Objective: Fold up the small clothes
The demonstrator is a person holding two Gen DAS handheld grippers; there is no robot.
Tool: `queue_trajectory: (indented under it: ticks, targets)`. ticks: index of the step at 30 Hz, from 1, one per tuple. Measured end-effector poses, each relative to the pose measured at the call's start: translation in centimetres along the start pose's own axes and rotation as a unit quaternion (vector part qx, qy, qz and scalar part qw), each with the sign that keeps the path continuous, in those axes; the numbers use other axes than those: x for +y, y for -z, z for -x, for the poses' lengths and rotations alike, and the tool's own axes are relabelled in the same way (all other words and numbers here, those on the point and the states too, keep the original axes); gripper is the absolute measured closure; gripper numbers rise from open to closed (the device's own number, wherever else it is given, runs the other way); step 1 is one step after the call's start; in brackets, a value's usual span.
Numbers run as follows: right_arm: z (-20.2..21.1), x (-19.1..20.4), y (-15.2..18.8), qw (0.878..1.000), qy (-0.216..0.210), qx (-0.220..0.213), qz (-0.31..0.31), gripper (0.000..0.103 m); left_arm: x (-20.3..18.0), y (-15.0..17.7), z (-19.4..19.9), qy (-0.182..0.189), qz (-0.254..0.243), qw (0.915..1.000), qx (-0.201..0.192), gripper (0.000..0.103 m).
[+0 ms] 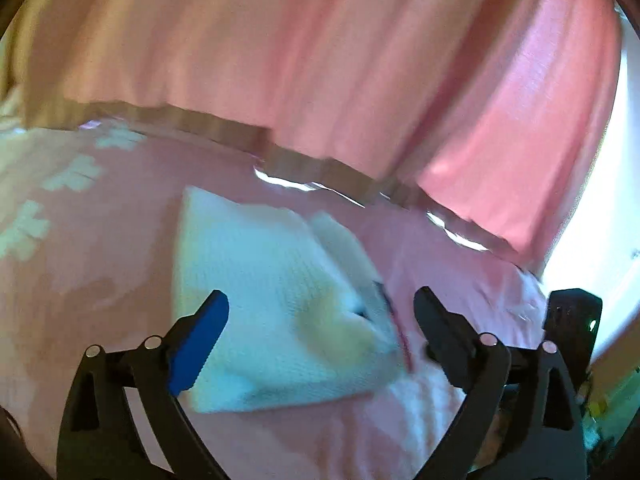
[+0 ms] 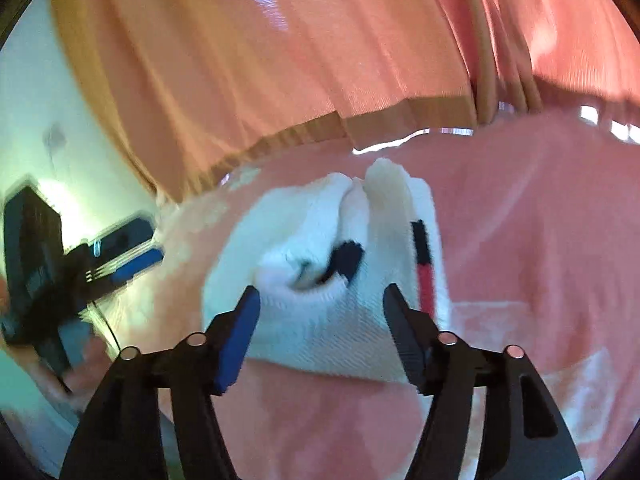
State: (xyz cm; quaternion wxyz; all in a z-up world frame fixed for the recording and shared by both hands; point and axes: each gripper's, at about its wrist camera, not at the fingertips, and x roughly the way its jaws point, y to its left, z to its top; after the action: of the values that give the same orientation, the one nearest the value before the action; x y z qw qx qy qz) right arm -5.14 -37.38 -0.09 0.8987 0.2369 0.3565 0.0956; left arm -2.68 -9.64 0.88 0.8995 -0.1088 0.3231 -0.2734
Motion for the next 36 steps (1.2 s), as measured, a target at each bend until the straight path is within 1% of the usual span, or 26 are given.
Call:
queue_trajectory:
  ticks: [2, 4, 7, 8, 13, 15, 16, 17, 18, 19, 21, 24, 25, 26, 27, 28, 29, 30, 31, 33, 34, 35, 36]
  targets:
    - [-1.8, -0.6, -0.9, 0.999, -0.008, 0.013, -0.041, 0.034, 1.9, -0.4, -0.1, -0.048, 0.013, 0.9988, 0.0, 0.012]
    - [-3.1, -0.6, -0.8, 0.997, -0.011, 0.025, -0.067, 0.034, 3.9, -0.3, -0.6, -0.081, 0.035, 0.996, 0.012, 0.012]
    - [-5.8, -1.1, -0.7, 0.992, -0.012, 0.049, -0.113, 0.034, 5.8, -0.1, -1.1, -0.095, 0.056, 0.9933, 0.033, 0.012]
    - [-6.5, -1.0, -0.6, 0.991, -0.014, 0.057, -0.119, 0.034, 6.2, -0.2, -1.0, -0.096, 0.059, 0.993, 0.034, 0.012]
    - [-9.1, 0.6, -0.2, 0.99, -0.024, 0.081, -0.115, 0.034, 7.8, -0.3, -0.4, -0.119, 0.073, 0.9895, 0.037, 0.012]
    - [-9.9, 1.2, 0.1, 0.99, -0.013, 0.092, -0.109, 0.034, 8.5, -0.4, -0.5, -0.121, 0.091, 0.9878, 0.038, 0.012]
    - [-10.3, 1.5, 0.2, 0.99, -0.005, 0.094, -0.101, 0.038, 8.8, -0.5, -0.5, -0.12, 0.097, 0.9872, 0.04, 0.011]
    - [-10.6, 1.8, 0.2, 0.991, -0.003, 0.093, -0.094, 0.065, 9.1, -0.6, -0.4, -0.122, 0.107, 0.986, 0.039, 0.012]
    - [-10.8, 2.2, 0.2, 0.993, 0.004, 0.089, -0.078, 0.079, 9.3, -0.7, -0.4, -0.123, 0.112, 0.9853, 0.037, 0.012]
    - [-10.7, 2.6, 0.1, 0.994, 0.016, 0.083, -0.064, 0.081, 9.4, -0.8, -0.4, -0.125, 0.115, 0.9849, 0.034, 0.012]
    - [-8.4, 4.3, -0.9, 0.999, 0.018, 0.031, -0.025, 0.085, 9.3, -1.0, -0.3, -0.124, 0.12, 0.9846, 0.03, 0.012]
    - [-4.0, 6.2, -2.2, 0.999, 0.023, -0.042, 0.025, 0.086, 8.8, -1.4, -0.3, -0.112, 0.125, 0.9854, 0.027, 0.012]
    - [-2.7, 6.3, -2.3, 0.997, 0.033, -0.058, 0.036, 0.086, 8.4, -1.4, -0.4, -0.108, 0.121, 0.9864, 0.026, 0.011]
    - [-1.5, 5.7, -2.0, 0.996, 0.053, -0.065, 0.042, 0.086, 8.2, -1.4, -0.5, -0.107, 0.117, 0.987, 0.027, 0.011]
    - [-1.1, 4.5, -1.5, 0.995, 0.072, -0.058, 0.037, 0.085, 7.8, -1.3, -0.8, -0.106, 0.111, 0.9877, 0.029, 0.011]
    - [-1.5, 2.8, -1.0, 0.995, 0.094, -0.036, 0.021, 0.085, 7.5, -1.1, -1.1, -0.106, 0.106, 0.9881, 0.034, 0.011]
    - [-2.8, 0.2, -0.1, 0.993, 0.113, 0.015, -0.012, 0.083, 7.1, -0.8, -1.7, -0.107, 0.099, 0.9884, 0.043, 0.011]
    - [-4.4, -2.3, 1.0, 0.99, 0.119, 0.063, -0.052, 0.082, 6.7, -0.5, -2.4, -0.107, 0.094, 0.9884, 0.053, 0.011]
    - [-5.4, -3.8, 1.8, 0.987, 0.109, 0.089, -0.082, 0.081, 6.4, -0.3, -2.8, -0.107, 0.089, 0.9883, 0.062, 0.011]
    - [-5.3, -4.9, 2.3, 0.988, 0.084, 0.081, -0.105, 0.079, 5.5, 0.3, -3.8, -0.107, 0.077, 0.9881, 0.08, 0.011]
    - [-4.8, -4.7, 2.2, 0.989, 0.081, 0.076, -0.102, 0.075, 5.0, 0.6, -4.1, -0.106, 0.072, 0.9882, 0.084, 0.011]
    - [-4.2, -4.2, 1.9, 0.99, 0.083, 0.071, -0.088, 0.074, 4.5, 0.8, -4.4, -0.105, 0.066, 0.9884, 0.088, 0.011]
    - [-3.7, -3.7, 1.8, 0.991, 0.086, 0.063, -0.075, 0.07, 4.1, 1.0, -4.6, -0.104, 0.062, 0.9886, 0.09, 0.011]
